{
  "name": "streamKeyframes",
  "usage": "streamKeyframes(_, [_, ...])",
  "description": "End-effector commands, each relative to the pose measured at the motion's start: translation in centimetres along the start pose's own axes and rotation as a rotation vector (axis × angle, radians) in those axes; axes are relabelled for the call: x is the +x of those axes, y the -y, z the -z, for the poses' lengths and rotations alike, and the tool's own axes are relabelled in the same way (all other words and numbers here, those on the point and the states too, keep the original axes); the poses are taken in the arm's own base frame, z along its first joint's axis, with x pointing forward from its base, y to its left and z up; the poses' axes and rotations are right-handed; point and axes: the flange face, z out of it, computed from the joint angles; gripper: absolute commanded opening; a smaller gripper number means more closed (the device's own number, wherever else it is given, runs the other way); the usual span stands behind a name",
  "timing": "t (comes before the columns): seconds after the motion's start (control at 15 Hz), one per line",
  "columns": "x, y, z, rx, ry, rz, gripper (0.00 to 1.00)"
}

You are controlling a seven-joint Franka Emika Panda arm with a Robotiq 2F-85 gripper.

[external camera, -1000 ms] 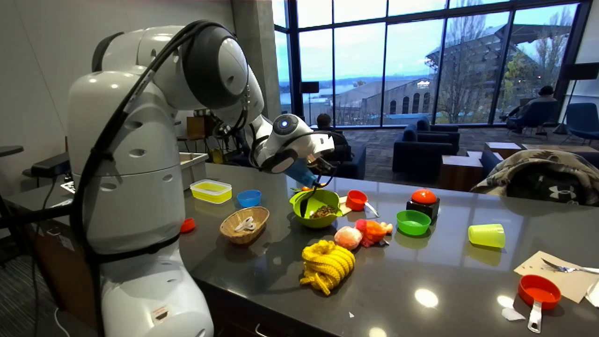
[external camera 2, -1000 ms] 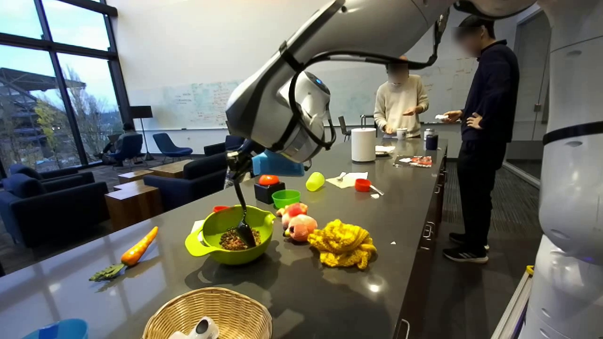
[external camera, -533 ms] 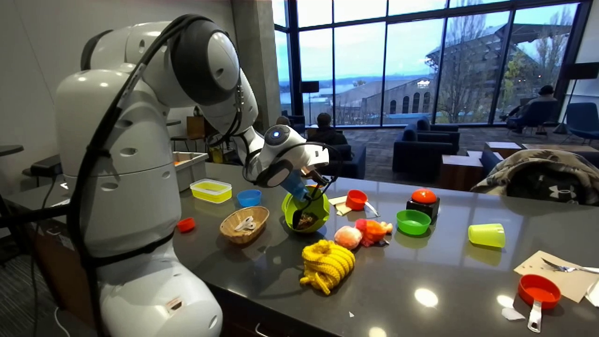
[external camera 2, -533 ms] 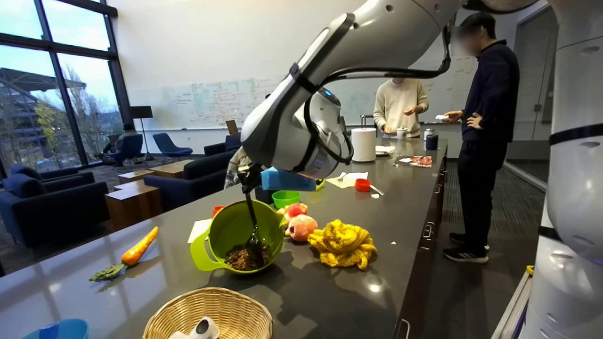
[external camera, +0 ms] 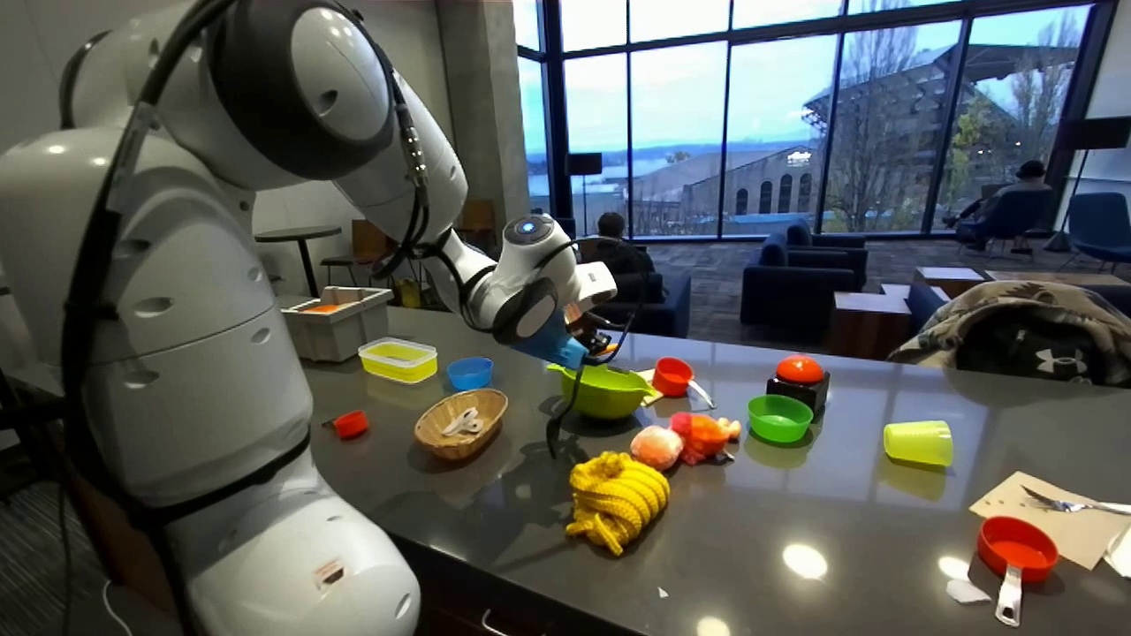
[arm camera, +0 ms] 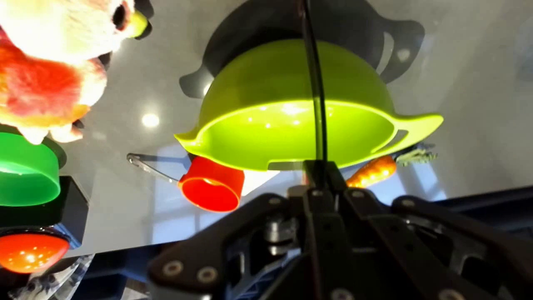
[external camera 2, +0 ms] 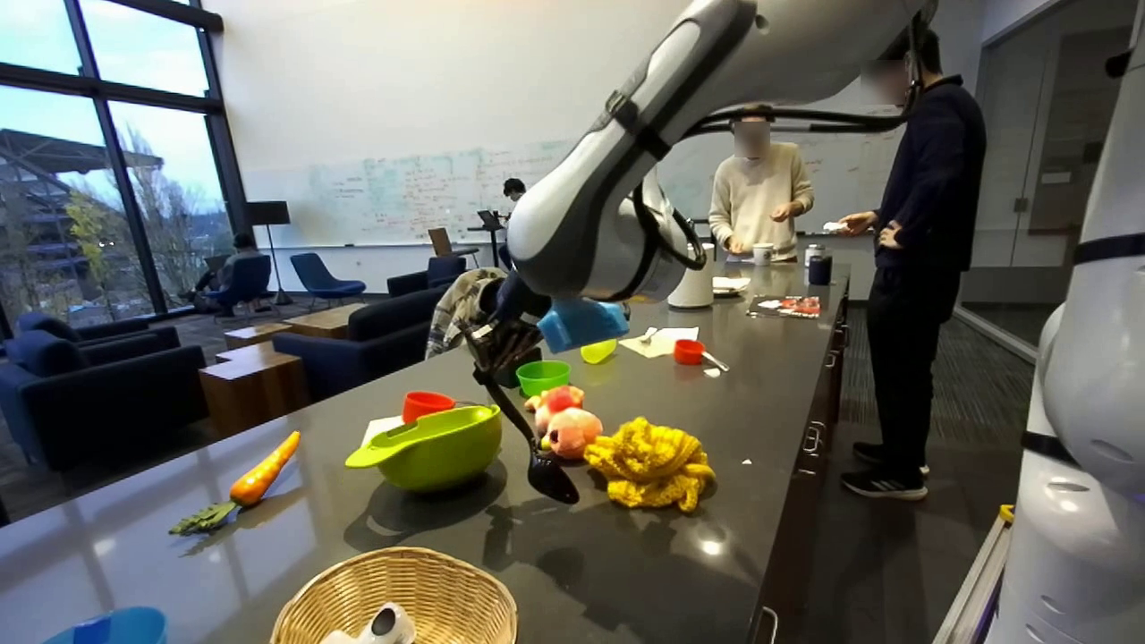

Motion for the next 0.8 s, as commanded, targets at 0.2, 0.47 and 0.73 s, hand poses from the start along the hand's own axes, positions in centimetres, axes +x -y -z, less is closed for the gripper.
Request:
streamKeyframes(0.2, [7.0, 8.8, 4.3, 0.02, 0.202, 0.254, 0.01])
streamKeyframes(0.47, [10.7, 14.0, 5.8, 0.124, 0.184, 0.299, 0.01])
streamKeyframes(0.73, [13.1, 15.4, 5.3, 0.254, 0.141, 0.259, 0.01])
